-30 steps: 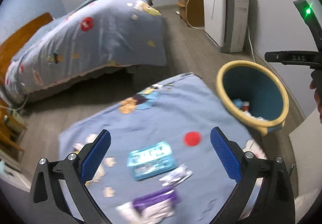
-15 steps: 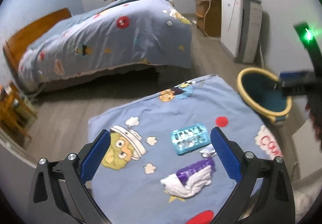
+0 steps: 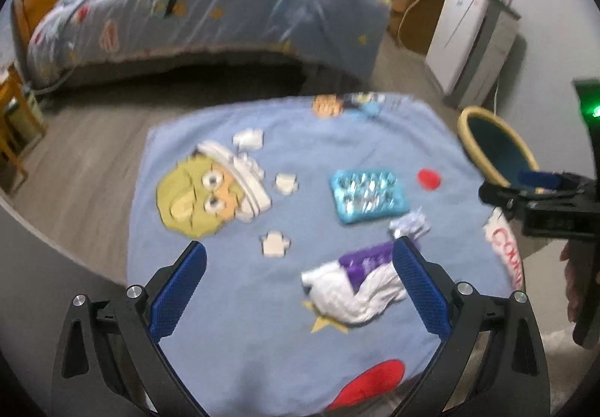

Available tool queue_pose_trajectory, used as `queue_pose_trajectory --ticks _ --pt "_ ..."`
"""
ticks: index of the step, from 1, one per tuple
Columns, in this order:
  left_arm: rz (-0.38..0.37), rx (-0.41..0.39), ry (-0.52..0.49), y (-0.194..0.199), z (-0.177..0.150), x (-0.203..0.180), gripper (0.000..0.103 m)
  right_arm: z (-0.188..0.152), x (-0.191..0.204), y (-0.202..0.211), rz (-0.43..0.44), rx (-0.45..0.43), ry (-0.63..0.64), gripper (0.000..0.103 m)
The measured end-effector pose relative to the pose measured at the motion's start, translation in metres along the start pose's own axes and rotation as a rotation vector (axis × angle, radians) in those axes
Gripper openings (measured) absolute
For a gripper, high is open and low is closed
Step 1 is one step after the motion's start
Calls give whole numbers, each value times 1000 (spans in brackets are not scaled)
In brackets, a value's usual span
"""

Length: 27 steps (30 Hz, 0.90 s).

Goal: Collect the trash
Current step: 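Move both tools back over the cushion and grasp the white plastic bag with the left tool, then grasp the silver blister pack with the right tool while the left lifts the white bag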

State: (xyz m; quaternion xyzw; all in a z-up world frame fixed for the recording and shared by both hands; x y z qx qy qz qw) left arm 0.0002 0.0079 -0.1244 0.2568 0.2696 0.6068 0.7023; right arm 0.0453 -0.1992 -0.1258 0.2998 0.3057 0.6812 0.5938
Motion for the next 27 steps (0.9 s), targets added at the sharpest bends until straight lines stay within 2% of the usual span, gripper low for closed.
queue_pose_trajectory --ticks 5,10,13,19,21,24,27 --pt "39 48 -44 -16 -25 -6 97 -5 -1 -14 -7 33 -42 97" --pt "36 66 39 -26 -44 -12 95 -8 4 -26 11 61 -45 94" --pt "-4 95 52 -34 -55 -24 93 -11 4 -34 16 85 -53 90" --pt "-23 182 -30 -52 -77 -42 63 -12 5 -46 31 114 -54 81" --pt "-55 204 -45 -56 -82 -46 41 -12 6 -49 43 120 -68 81" --pt "-98 218 -95 -55 -84 -53 19 -11 11 -53 53 130 -71 81" --pt "-86 182 -148 -48 -76 -52 13 -12 15 -56 54 137 -71 81"
Point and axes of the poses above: each gripper's, at about its wrist camera, not at the fingertips, and y roughly against the way its jaws point, x to its left, z to its top, the point moved 8 cm from there along -y, roughly the way its jaws point, and after that the axes turned 11 degrees about -x, right-handed, at the moved point
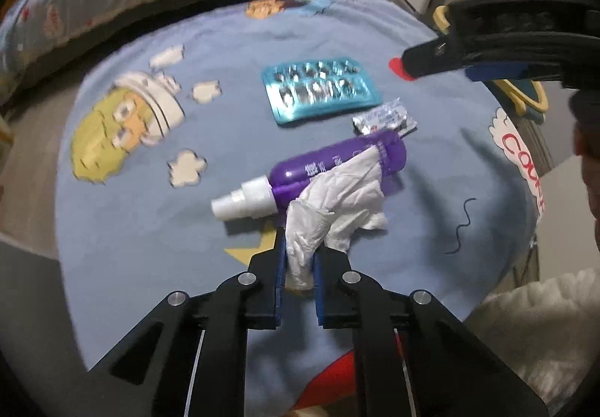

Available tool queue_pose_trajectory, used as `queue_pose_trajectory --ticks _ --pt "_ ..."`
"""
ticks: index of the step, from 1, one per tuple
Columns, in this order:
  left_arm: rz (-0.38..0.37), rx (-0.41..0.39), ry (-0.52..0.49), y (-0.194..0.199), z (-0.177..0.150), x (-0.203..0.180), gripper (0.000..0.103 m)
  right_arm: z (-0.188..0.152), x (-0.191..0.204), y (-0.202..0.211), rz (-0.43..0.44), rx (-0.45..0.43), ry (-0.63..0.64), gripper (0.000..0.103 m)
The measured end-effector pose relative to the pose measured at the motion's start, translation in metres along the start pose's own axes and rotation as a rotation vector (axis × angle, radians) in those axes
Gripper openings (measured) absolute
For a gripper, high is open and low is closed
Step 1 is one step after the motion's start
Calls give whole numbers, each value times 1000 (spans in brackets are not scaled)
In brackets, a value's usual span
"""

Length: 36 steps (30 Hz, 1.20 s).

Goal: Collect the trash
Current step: 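Grasp the silver blister pack with the right tool while the left lifts the white bag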

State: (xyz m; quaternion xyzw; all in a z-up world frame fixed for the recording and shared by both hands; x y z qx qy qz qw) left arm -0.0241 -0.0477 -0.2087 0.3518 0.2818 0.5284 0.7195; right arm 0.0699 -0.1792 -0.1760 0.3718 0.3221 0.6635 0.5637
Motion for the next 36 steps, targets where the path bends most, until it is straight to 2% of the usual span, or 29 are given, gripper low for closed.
queue_pose_trajectory --ticks 4,7,11,13,15,20,23,29,30,31,32,33,36 --pt "2 -43 13 27 17 11 12 -1 3 0 7 5 -12 81" --pt "-1 -89 29 51 46 23 12 -2 4 -3 0 12 -3 81" --pt "25 -144 -20 77 88 45 12 -6 8 -9 3 28 9 81" --pt "36 -158 -37 80 98 54 12 -8 11 -12 -8 34 31 81" --pt "28 -170 -17 78 102 63 12 -9 12 -18 -24 41 51 81" --pt "-53 -184 106 73 102 70 12 -11 15 -32 -23 72 55 81" --pt "-66 -200 99 74 105 68 12 -13 21 -41 -14 95 53 81" --pt "-76 -200 79 72 104 66 12 -22 24 -57 -66 135 88 81" --pt "-80 -197 79 72 104 66 12 -23 24 -58 -68 139 85 79" --pt "-82 -196 80 72 104 67 12 -23 24 -59 -73 139 87 69" --pt "-83 -196 82 72 104 68 12 -22 23 -58 -86 131 96 66" --pt "-85 -197 86 72 104 69 12 -21 24 -57 -83 125 98 58" --pt "-90 -200 96 73 106 69 12 -19 20 -51 -70 112 69 58"
Point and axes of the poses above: each gripper's, at about its wrist camera, not at the fingertips, and y roughly against the way its jaws point, x to its left, z to its top, the point moved 8 cm from there along -y, roughly the way its jaws point, and after that the axes turned 11 degrees about -x, right-handed, at the moved point
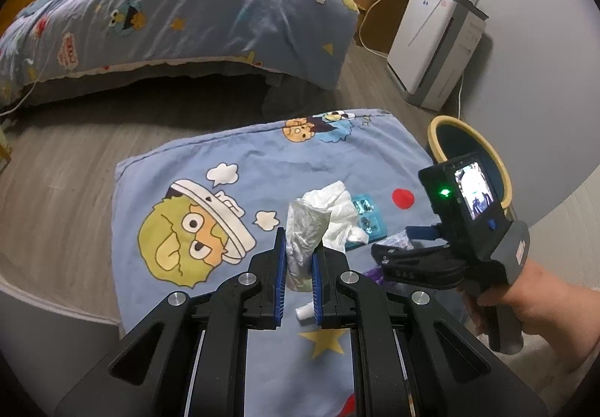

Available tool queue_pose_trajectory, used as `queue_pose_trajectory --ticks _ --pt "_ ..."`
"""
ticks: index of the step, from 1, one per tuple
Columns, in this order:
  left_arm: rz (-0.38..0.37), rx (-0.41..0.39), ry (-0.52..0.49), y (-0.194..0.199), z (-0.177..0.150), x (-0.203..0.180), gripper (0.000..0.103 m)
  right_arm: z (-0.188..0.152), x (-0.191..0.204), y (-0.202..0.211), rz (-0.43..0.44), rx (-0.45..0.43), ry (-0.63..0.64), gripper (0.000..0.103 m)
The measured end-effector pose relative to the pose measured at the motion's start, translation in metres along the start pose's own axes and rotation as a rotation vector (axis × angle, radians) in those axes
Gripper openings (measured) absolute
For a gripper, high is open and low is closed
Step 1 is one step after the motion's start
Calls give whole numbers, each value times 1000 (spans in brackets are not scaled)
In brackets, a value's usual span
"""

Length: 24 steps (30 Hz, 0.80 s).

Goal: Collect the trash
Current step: 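Grasp the silver blister pack with the right tool while the left lifts the white bag, then drop the blister pack with the right tool while the left drops the white bag into the bin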

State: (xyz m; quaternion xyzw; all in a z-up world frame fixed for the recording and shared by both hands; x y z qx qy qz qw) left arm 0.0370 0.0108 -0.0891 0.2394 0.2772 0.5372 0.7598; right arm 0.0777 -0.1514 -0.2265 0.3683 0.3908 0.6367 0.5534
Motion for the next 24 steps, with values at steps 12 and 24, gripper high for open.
queue_pose_trajectory --ticks 12,24 --pt "10 -33 -11 -7 23 -22 12 50 -63 114 -3 -163 -34 58" --pt "31 -18 -98 -35 33 -65 12 66 -140 141 25 -274 -113 58"
Point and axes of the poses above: each gripper's, at about its wrist camera, not at the fingertips, and y roughly against the way its jaws point, x to its left, z to its top, the point moved 8 cm from there along -y, roughly the way its jaws point, and after that the axes turned 11 degrees about -x, right-handed, at the moved point
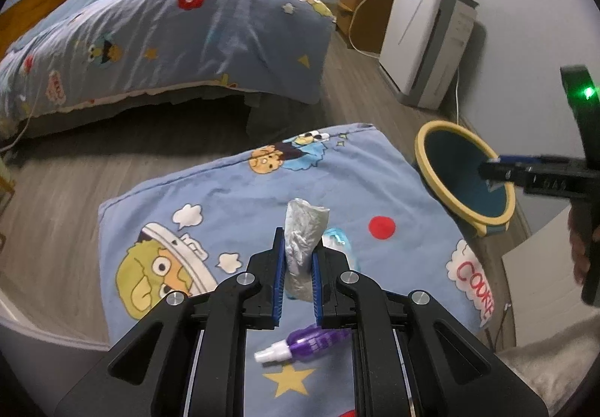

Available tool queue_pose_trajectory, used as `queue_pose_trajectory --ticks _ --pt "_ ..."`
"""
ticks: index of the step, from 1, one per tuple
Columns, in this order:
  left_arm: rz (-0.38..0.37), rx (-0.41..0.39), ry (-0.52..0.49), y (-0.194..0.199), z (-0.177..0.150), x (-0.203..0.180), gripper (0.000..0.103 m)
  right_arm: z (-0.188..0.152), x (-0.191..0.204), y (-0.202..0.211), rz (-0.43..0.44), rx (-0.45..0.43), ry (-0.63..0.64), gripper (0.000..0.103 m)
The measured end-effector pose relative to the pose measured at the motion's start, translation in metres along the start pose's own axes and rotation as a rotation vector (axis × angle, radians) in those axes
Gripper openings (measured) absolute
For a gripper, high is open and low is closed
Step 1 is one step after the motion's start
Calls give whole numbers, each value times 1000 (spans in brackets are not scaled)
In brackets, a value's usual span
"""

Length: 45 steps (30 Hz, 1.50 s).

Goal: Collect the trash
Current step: 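Drop the blister pack with the right tool while the left drops the white bag into the bin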

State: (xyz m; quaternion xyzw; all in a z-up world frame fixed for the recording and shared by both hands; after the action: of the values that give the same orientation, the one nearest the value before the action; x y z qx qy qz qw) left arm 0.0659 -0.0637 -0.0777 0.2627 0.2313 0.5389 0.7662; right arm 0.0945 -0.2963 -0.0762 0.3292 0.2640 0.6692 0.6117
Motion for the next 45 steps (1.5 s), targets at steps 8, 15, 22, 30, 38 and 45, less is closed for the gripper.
queue_pose_trajectory --ticks 8,15,22,30,38,45 --pt "-27 -21 -43 -17 12 -37 12 4 -49 -8 -26 0 -55 58" --pt "-86 -40 -111 -38 34 -94 12 1 -98 -12 -93 3 -110 58" --pt "-164 -14 -224 -76 40 -162 12 -7 -146 -12 -131 -2 -217 58" --pt "-245 3 -276 -114 46 -228 14 -12 -177 -21 -143 1 -312 59" --pt "-253 -34 -257 -118 51 -238 74 -6 -181 -16 -146 -34 -317 85" --pt "-175 -26 -242 -100 43 -195 93 -1 -167 -15 -143 -41 -283 95"
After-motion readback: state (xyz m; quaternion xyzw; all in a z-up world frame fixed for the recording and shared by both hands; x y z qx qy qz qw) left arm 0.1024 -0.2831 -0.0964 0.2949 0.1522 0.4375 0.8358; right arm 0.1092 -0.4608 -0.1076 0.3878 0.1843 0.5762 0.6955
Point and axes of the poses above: each gripper's, at about its wrist camera, not at the fingertips, and y roughly against the way its jaws point, x to its left, z to its top, the point moved 8 cm from there along -y, roughly the way its jaws point, and after that the axes turned 11 degrees about -x, right-handed, at the moved point
